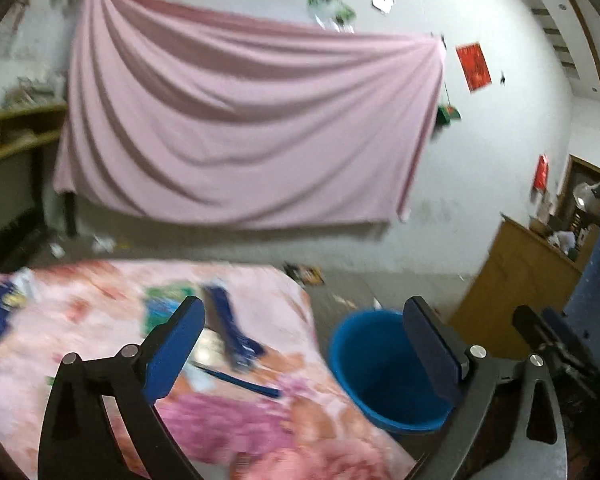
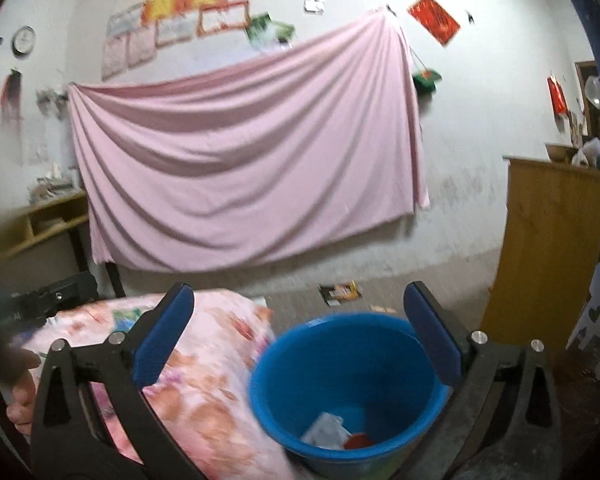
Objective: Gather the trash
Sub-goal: 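Move both open tools back over the table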
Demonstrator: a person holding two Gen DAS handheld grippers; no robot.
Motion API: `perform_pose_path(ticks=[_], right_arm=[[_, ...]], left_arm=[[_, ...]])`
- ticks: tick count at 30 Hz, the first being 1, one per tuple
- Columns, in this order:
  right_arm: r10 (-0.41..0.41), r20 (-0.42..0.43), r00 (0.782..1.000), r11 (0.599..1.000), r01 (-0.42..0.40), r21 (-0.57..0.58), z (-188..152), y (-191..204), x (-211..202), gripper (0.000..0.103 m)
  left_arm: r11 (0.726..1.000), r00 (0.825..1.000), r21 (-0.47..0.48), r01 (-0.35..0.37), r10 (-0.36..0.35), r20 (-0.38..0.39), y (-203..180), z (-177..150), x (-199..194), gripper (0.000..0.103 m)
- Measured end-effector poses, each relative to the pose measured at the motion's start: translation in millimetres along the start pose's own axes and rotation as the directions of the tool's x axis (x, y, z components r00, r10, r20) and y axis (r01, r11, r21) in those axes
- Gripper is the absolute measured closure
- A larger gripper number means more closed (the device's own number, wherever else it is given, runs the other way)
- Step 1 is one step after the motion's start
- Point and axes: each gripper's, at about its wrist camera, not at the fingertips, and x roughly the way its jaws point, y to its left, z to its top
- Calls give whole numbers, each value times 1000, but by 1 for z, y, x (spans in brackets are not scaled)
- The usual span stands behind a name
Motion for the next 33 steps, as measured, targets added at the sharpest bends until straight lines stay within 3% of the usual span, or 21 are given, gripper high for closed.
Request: perform_pose_path(ticks=[4,10,19,24,33], right_arm=[[47,69,997,999,-47,-3,3,27,-16,0],[104,145,984,994,-100,-34,0,64,-31,0],[186,180,966,981,-173,-83,-12,111,-47,0],[220,151,964,971,-202,-127,-23,133,-45,0],[235,17,972,960,-230,-160,-52,158,-27,0]], left_arm=[[998,996,4,-55,55,77,22,0,-34,3],[989,975,19,-150,144,169,50,-3,-78,3],[972,944,28,-235,221,247,91,-18,-122,3],[964,937,47,-263,244,249,108,-35,-132,3],[953,939,49,-300,286,193,142,-59,-123,3]])
